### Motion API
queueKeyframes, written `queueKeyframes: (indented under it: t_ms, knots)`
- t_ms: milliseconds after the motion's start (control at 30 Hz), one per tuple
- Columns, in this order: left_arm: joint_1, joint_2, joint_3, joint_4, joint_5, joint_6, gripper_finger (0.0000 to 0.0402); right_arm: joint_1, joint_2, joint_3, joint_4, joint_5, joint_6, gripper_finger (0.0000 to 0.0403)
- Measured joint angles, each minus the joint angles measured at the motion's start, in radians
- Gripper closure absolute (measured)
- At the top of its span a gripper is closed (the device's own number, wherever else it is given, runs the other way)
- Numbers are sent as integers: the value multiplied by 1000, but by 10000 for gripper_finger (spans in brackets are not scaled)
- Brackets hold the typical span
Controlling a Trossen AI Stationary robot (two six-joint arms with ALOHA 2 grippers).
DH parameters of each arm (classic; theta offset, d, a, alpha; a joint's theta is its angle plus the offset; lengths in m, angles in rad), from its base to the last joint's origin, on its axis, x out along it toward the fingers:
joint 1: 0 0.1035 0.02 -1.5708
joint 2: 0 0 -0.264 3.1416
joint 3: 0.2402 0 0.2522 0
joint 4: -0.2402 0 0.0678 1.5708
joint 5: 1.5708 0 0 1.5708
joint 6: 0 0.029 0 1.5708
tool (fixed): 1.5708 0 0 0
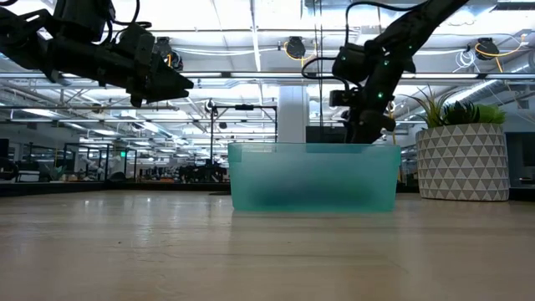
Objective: Pick and place rubber bands into bin
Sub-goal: Put the brown rubber band into the green bin
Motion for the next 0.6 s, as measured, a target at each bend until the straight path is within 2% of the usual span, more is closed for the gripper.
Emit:
queueKeyframes:
  t_ms: [267, 600]
  knots:
    - [0, 0, 0, 0, 0, 0, 201, -16, 12, 0, 5, -67, 0, 216]
    - [0, 0, 0, 0, 0, 0, 201, -14, 122, 0, 12, -67, 4, 216]
